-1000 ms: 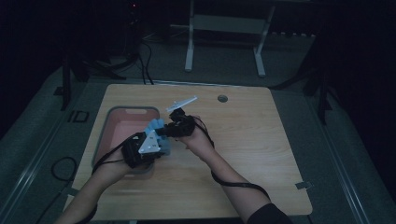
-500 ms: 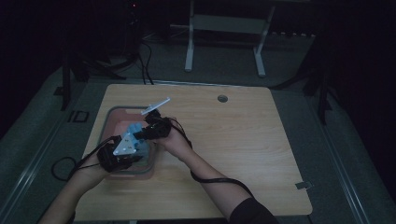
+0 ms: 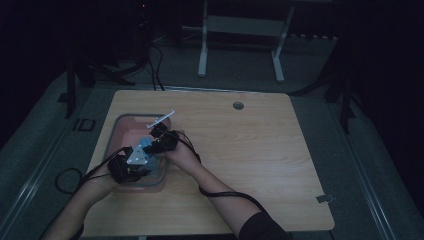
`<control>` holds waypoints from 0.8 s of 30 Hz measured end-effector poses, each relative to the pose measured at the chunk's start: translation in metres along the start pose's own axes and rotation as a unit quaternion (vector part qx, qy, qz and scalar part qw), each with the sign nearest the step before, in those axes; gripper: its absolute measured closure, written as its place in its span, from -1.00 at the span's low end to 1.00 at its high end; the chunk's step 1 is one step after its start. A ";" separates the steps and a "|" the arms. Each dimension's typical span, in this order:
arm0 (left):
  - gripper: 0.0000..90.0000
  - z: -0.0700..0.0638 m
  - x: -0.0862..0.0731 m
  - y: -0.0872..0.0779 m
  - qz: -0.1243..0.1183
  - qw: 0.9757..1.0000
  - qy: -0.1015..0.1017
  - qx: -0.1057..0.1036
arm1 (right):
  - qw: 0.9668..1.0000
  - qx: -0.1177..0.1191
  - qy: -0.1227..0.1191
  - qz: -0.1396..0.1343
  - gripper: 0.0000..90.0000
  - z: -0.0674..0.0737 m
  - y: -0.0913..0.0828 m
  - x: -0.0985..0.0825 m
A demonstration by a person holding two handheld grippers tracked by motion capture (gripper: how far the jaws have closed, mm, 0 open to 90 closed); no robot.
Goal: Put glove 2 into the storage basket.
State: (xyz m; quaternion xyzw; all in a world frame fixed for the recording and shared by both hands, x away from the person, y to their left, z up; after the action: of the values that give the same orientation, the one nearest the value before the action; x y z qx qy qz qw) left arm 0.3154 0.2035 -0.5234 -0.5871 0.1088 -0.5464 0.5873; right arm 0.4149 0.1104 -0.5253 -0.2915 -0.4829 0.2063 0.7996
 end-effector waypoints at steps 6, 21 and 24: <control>0.19 0.000 0.000 0.005 0.012 1.000 -0.024 -0.002 | 1.000 -0.009 -0.017 -0.014 -0.27 -0.003 -0.008 0.002; -0.93 0.018 0.011 -0.018 -0.066 0.988 -0.124 0.057 | 0.997 0.018 -0.037 -0.062 -0.64 0.006 -0.059 0.001; -0.93 0.015 0.019 -0.020 -0.080 0.987 -0.130 0.056 | 0.997 0.017 -0.039 -0.067 -0.64 0.006 -0.068 -0.004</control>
State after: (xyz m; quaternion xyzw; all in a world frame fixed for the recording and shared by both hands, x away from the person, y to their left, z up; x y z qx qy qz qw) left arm 0.3238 0.2028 -0.4935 -0.6259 -0.0465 -0.5162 0.5828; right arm 0.4111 0.0586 -0.4809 -0.2360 -0.5287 0.1716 0.7971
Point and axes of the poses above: each handheld gripper's, and its own axes: y roughly forward along the jaws, x roughly out of its top, z roughly to its left, the point moved 4 cm from there along y, roughly forward along the jaws, and after that the axes turned 9 degrees about x, right-handed, at the moved point
